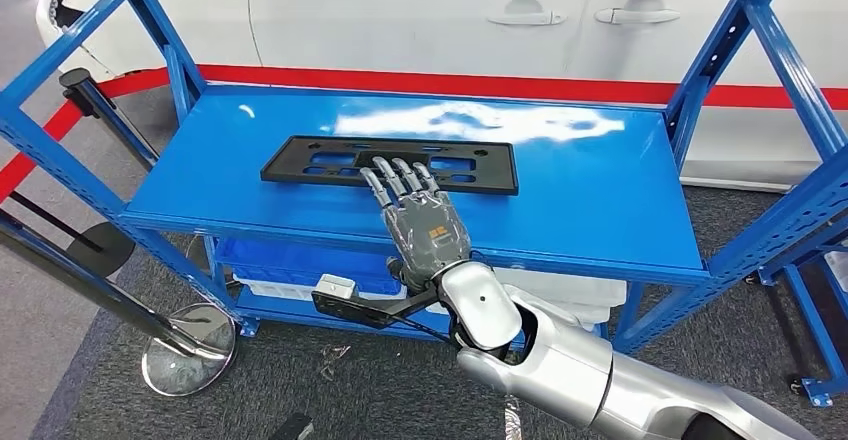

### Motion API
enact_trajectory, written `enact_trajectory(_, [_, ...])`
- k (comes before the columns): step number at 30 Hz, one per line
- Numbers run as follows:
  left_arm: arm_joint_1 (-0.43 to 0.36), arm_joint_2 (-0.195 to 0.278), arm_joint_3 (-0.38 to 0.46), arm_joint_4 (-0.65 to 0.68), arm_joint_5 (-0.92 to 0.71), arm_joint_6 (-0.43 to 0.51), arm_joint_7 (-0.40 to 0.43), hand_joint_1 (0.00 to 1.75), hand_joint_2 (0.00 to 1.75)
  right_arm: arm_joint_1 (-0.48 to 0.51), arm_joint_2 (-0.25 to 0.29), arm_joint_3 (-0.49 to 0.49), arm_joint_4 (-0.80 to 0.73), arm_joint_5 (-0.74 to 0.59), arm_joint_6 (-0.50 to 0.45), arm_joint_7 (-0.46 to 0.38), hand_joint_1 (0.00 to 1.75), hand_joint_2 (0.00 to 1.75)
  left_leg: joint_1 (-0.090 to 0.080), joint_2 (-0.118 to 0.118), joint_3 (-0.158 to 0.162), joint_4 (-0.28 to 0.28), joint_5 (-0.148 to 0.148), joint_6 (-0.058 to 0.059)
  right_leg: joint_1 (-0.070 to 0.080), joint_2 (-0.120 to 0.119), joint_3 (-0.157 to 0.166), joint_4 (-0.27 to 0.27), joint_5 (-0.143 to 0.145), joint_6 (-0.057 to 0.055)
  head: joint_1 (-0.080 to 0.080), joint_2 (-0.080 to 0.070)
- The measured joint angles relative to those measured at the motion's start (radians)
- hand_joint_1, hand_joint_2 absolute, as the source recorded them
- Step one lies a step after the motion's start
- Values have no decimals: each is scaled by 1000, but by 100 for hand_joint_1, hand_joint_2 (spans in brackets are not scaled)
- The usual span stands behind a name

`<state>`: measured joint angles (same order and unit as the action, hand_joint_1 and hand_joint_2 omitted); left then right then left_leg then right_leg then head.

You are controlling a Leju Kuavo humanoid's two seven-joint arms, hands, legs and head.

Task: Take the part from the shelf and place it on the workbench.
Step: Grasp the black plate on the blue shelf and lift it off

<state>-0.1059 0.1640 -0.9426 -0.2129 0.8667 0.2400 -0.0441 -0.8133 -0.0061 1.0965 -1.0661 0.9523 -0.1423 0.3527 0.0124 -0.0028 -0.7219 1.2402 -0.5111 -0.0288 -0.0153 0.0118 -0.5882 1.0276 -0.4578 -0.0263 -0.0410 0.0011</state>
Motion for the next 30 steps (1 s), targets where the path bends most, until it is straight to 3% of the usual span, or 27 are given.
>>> enact_trajectory(2, [0,0,0,0,0,0,-1,0,0,-1,0,-1,8,0,0,0,0,175,-2,0,51,-133,81,7,1,2,16,0,-13,5,1,0])
enact_trajectory(3, [-1,0,0,0,0,0,-1,0,0,-1,0,-1,12,0,0,0,0,175,-4,-1,75,-188,99,12,3,3,21,-1,-18,9,1,0])
enact_trajectory(6, [-3,-1,-1,0,0,0,-2,0,0,-2,0,-2,24,-1,0,0,0,175,-11,-3,99,-233,92,27,6,4,27,-9,-23,23,1,0])
enact_trajectory(8, [-1,-2,-1,0,0,0,-4,0,0,-4,0,-3,30,-1,0,0,0,175,-5,-2,110,-243,90,37,7,2,27,-2,-34,34,2,0])
enact_trajectory(10, [-1,-3,-1,0,0,1,-7,0,0,-6,0,-3,37,-1,0,0,0,175,0,-1,126,-252,86,50,9,-1,-15,83,-72,40,5,0])
enact_trajectory(12, [-4,-3,-1,0,0,1,-8,0,0,-2,0,-4,46,-1,2,-1,0,175,-2,-1,135,-253,76,59,8,-3,-99,225,-117,41,6,0])
enact_trajectory(13, [-4,-4,-1,0,0,2,-8,0,0,1,-1,-4,50,-1,3,-1,0,175,-3,-2,140,-251,71,61,8,-3,-134,272,-122,41,6,0])
enact_trajectory(14, [-3,-4,-1,0,0,2,-9,0,0,4,-1,-4,55,-1,4,-1,0,175,-3,-2,146,-249,64,61,7,-3,-152,282,-106,41,6,0])
enact_trajectory(15, [-1,-5,-1,0,0,1,-9,0,0,5,-1,-4,59,-2,4,-1,0,175,-3,-3,154,-246,56,60,7,-3,-147,250,-69,40,6,0])
enact_trajectory(17, [1,-8,-1,0,0,1,-9,0,0,4,-2,-4,66,-2,4,-1,0,175,-4,-4,169,-240,37,54,7,-4,-100,120,18,33,6,0])
enact_trajectory(19, [-2,-10,-1,0,1,1,-9,0,0,3,-1,-3,71,-2,6,-2,0,175,-7,-5,173,-233,23,44,10,-4,-60,26,48,25,6,0])
enact_trajectory(21, [-4,-10,-1,0,2,0,-9,0,0,3,0,-3,78,-3,12,-6,0,175,-8,-5,172,-233,18,32,14,0,-52,7,37,19,5,0])
enact_trajectory(24, [-3,-11,-1,0,2,-1,-11,0,0,1,1,-3,89,-8,18,-10,0,175,-5,-2,162,-205,-2,15,6,2,-37,-4,31,7,2,0])
enact_trajectory(25, [-4,-12,-1,0,2,-2,-11,0,0,-1,1,-3,92,-10,20,-10,0,175,-4,-2,139,-163,-19,9,4,0,-29,-7,28,2,1,0])
enact_trajectory(28, [-4,-13,-1,0,3,-3,-15,0,0,-1,2,-3,109,-18,35,-10,0,175,1,-1,27,10,-57,-2,4,-1,-12,-8,14,-4,-1,0])
enact_trajectory(29, [-2,-13,-1,0,3,-3,-16,0,0,0,2,-3,116,-20,42,-10,0,175,1,-1,2,30,-44,-3,5,0,-5,-7,8,-4,-2,0])
enact_trajectory(30, [0,-13,-2,0,3,-3,-16,0,0,0,1,-3,123,-23,49,-10,0,175,2,-1,-4,12,-13,-3,5,1,2,-6,1,-3,-2,0])
